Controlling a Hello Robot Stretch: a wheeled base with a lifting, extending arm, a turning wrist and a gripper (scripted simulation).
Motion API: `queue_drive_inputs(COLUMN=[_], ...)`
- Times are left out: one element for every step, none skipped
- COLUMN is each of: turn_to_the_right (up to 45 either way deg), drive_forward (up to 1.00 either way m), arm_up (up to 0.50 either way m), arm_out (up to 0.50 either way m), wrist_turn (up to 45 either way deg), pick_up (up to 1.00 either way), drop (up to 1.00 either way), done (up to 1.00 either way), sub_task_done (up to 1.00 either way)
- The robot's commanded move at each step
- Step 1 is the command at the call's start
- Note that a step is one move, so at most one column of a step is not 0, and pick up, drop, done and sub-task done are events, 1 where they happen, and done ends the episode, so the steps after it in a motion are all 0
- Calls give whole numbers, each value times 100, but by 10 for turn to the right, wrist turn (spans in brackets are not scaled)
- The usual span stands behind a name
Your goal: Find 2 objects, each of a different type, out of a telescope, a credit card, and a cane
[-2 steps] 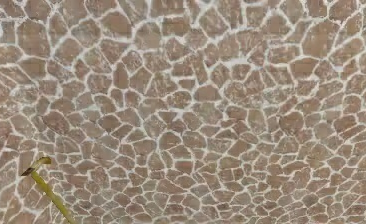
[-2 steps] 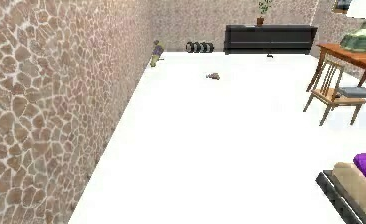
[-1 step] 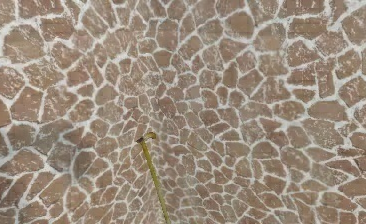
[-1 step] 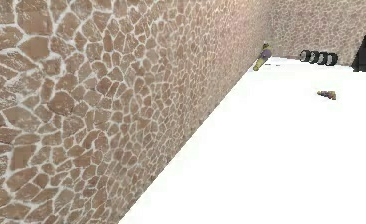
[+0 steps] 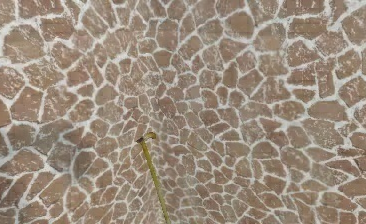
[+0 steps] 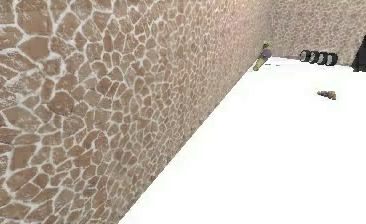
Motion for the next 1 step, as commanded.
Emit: queue_drive_inputs(turn_to_the_right=[450], drive_forward=[0], arm_up=[0], arm_out=[0], wrist_turn=[0], pick_up=[0], drop=[0], done=[0], sub_task_done=[0])
